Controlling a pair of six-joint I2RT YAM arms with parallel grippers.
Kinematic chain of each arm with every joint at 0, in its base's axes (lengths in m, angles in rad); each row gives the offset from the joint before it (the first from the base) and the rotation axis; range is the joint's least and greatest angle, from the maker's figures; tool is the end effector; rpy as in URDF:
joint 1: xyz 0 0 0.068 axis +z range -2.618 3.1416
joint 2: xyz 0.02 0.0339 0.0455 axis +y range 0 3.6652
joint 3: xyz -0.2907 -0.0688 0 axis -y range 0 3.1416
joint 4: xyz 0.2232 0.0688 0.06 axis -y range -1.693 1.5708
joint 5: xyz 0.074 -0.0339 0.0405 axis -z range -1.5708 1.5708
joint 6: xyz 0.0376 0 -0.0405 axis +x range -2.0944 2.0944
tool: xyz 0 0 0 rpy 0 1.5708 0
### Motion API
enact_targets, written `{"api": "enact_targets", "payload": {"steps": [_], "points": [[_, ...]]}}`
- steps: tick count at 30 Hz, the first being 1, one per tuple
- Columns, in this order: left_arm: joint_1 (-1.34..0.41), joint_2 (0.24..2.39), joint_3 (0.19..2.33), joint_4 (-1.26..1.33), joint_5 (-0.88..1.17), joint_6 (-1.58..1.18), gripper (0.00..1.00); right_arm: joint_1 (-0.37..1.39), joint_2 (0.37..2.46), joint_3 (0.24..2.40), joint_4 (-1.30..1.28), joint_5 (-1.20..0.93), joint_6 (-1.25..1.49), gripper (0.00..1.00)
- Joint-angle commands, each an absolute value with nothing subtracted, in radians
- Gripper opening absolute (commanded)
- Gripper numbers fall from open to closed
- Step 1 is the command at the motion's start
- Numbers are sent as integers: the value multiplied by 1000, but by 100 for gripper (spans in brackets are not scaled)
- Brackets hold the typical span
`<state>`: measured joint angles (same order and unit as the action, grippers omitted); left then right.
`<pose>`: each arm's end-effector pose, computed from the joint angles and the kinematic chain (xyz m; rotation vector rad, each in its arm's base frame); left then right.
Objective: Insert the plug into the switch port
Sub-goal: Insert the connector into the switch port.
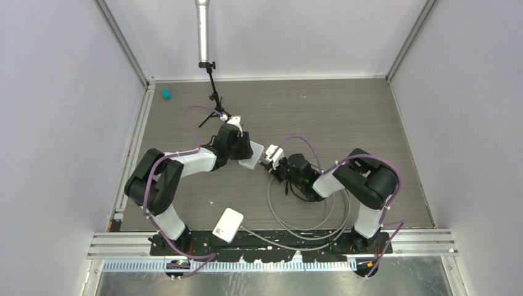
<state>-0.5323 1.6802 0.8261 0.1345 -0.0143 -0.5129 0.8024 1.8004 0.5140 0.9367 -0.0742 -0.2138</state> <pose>0.2825 -0.1658 0.2000 0.0152 2.3467 -0.5164 0.2142 0.2256 0.1610 -0.9913 1.6762 0.4643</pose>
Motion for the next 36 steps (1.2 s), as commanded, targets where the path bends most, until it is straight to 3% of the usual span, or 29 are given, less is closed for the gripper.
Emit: {"api": "enact_targets", "payload": {"steps": [1,24,36], "points": [[-534,1677,792,71,41,-503,48,803,1807,570,1001,-133,-209,0],[-540,1718,750,81,185,-505,44,749,1850,660,901,-176,-164,1],[-640,1687,732,42,184,-501,43,749,1819,712,836,-184,-140,0]]}}
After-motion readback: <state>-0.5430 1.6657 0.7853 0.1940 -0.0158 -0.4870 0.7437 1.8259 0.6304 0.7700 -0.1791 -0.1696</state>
